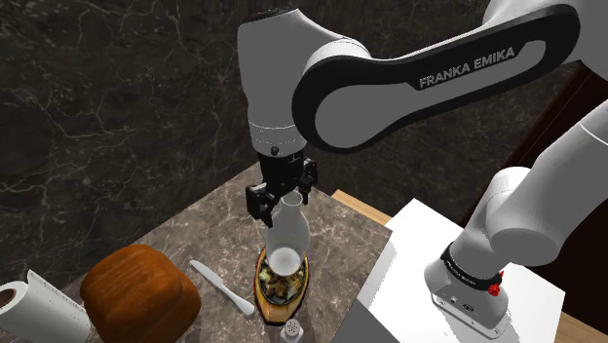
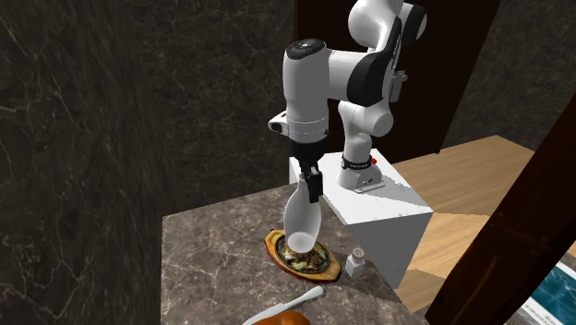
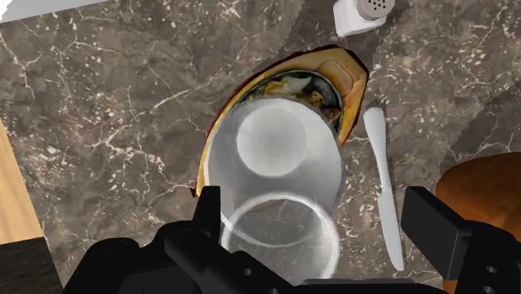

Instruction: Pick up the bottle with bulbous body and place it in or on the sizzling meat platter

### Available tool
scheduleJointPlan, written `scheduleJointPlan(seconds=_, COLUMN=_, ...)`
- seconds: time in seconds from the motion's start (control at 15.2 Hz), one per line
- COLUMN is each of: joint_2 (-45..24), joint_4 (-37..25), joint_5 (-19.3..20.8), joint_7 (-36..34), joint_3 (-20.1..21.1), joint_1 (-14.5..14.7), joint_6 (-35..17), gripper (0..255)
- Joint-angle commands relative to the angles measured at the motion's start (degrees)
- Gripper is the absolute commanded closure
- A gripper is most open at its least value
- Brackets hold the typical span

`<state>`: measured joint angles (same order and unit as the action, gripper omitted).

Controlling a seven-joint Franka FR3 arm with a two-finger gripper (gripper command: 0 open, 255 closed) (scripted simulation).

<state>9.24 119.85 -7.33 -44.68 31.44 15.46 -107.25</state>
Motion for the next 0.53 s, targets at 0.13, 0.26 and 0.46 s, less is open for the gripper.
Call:
scheduleJointPlan(seconds=0.13, joint_2=0.22, joint_4=-1.74, joint_5=0.00, joint_7=0.03, joint_3=-0.17, joint_1=-0.08, joint_6=1.94, gripper=0)
scheduleJointPlan(seconds=0.26, joint_2=0.36, joint_4=-5.45, joint_5=0.12, joint_7=0.00, joint_3=-0.45, joint_1=-0.25, joint_6=5.78, gripper=0)
scheduleJointPlan(seconds=0.46, joint_2=0.33, joint_4=-6.99, joint_5=0.20, joint_7=-0.05, joint_3=-0.55, joint_1=-0.32, joint_6=7.30, gripper=0)
